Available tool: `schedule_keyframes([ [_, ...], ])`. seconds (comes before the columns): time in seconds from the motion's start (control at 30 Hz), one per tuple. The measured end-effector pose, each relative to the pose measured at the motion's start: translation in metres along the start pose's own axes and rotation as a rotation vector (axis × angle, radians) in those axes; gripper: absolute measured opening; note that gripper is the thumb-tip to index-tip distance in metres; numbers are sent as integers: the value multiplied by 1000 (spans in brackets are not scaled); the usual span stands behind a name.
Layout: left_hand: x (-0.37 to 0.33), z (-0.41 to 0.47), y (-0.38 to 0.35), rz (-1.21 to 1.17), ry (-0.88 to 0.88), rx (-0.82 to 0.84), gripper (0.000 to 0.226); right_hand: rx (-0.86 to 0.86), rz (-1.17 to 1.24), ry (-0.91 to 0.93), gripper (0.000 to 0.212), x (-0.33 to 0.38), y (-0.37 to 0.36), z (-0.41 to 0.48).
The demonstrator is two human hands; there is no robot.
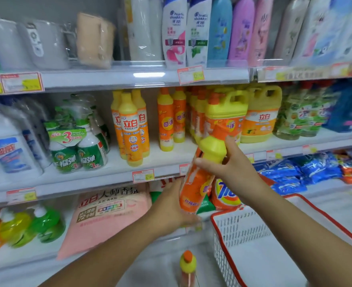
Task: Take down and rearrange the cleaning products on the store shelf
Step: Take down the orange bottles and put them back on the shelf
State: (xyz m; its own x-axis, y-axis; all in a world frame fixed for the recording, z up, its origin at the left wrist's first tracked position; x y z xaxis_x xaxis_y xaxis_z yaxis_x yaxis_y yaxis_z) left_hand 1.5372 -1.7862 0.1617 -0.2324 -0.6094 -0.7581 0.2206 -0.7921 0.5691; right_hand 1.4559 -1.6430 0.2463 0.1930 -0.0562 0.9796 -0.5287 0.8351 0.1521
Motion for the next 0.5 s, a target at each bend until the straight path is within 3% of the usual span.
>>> schedule_keyframes([
  [0.1,7,-2,-8,-24,42,47,93,-46,140,-71,77,-14,7,-7],
  [0.17,8,-7,-5,-132,103,113,78,-59,251,-153,84,-25,13,-8],
  [0.27,6,-13,0,-303,180,228,59,-25,324,-184,72,-35,15,-9],
  [0.5,9,-9,-10,-329,148,187,71,22,145,-161,64,-41,17,-10],
])
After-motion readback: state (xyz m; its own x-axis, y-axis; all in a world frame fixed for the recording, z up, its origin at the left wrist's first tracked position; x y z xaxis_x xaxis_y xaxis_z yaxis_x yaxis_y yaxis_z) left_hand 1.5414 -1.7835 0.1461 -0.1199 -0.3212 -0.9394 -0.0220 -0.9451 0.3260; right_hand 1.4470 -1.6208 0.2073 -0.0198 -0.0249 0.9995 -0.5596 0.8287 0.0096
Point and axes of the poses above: each hand's wrist, its own z-axis towards the middle knuckle, its own y-axis out of the back of the hand, x = y × z, the point moved 3 cm from there along z, towards the middle knuckle, and after that the axes turned 14 degrees about -y, right-handed, at the moved point
